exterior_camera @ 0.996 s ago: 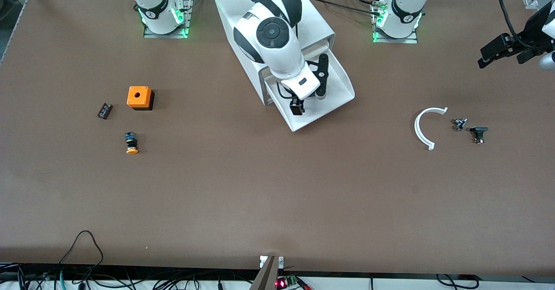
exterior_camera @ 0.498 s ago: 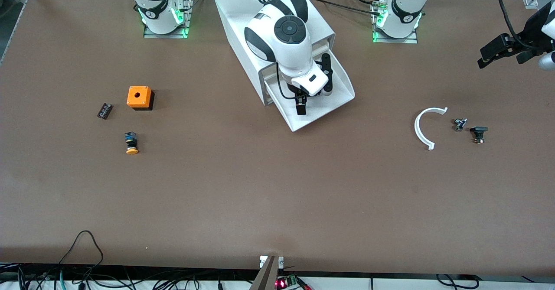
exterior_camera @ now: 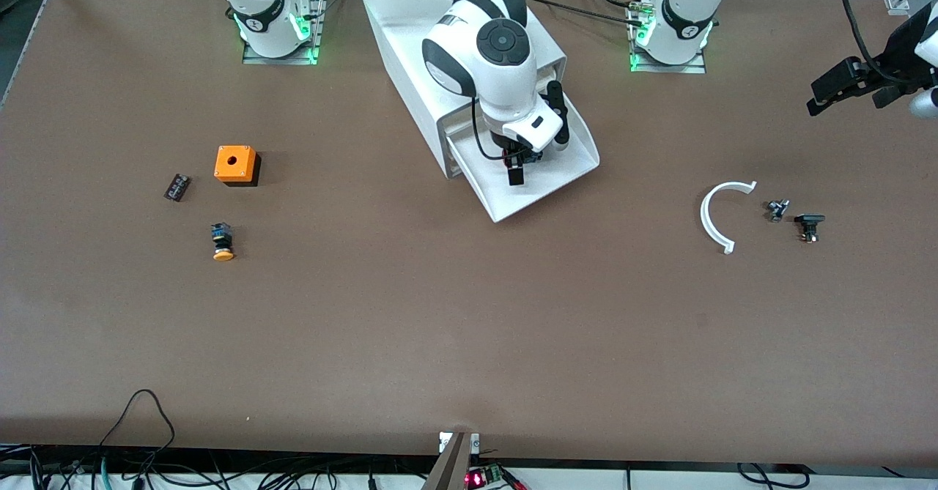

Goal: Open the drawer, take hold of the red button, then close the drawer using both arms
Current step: 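Lower the right gripper over the red-capped button in the drawer, then close the right gripper on the red-capped button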

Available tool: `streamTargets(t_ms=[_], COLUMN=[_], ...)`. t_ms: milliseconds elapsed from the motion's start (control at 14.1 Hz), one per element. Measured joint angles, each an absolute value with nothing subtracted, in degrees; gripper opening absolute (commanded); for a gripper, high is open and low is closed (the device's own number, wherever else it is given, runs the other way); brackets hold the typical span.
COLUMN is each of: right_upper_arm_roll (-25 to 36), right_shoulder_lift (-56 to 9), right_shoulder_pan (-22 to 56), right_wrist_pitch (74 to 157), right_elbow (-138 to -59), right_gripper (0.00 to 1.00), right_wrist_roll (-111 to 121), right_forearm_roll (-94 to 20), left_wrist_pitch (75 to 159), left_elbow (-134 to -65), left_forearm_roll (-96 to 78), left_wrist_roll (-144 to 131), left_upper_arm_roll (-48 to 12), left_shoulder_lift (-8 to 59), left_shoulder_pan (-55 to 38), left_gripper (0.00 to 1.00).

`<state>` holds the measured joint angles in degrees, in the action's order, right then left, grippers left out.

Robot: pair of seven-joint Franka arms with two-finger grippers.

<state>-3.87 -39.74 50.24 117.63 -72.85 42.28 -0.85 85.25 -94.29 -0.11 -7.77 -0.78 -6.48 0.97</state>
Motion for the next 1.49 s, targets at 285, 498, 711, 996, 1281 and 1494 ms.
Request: streamTargets(t_ms=[285,498,711,996,1281,1494], right_upper_arm_roll=[-3.86,-3.86,-3.87,-3.87,-3.87,-3.87], right_shoulder_lift=[-39.91,-40.47,-41.43,-41.64,-41.74,-41.85], right_shoulder_pan=[50.40,50.71,51.56,52.27,52.44,52.61], right_wrist_pitch=[116.02,115.83,116.31,116.89,116.98,117.00], right_elbow=[-72.85,-72.85,-72.80,-72.72,-72.71,-72.71], right_gripper=[1.00,1.00,0.99,0.78,0.62,0.50], right_wrist_roll=[42.29,42.31,42.31,42.31,42.31,42.31], right_forearm_roll=[-0.85,-0.85,-0.85,-0.84,-0.83,-0.82], left_wrist_pitch=[85.25,85.26,85.26,85.26,85.26,85.26], left_elbow=[-94.29,-94.29,-94.29,-94.29,-94.29,-94.29], left_forearm_roll=[-0.11,-0.11,-0.11,-0.11,-0.11,-0.11], left_wrist_roll=[-7.77,-7.77,-7.77,-7.77,-7.77,-7.77], left_upper_arm_roll=[-0.78,-0.78,-0.78,-0.78,-0.78,-0.78], left_shoulder_lift=[-6.48,-6.48,-6.48,-6.48,-6.48,-6.48], left_shoulder_pan=[0.97,0.97,0.97,0.97,0.97,0.97], left_gripper=[1.00,1.00,1.00,1.00,1.00,1.00])
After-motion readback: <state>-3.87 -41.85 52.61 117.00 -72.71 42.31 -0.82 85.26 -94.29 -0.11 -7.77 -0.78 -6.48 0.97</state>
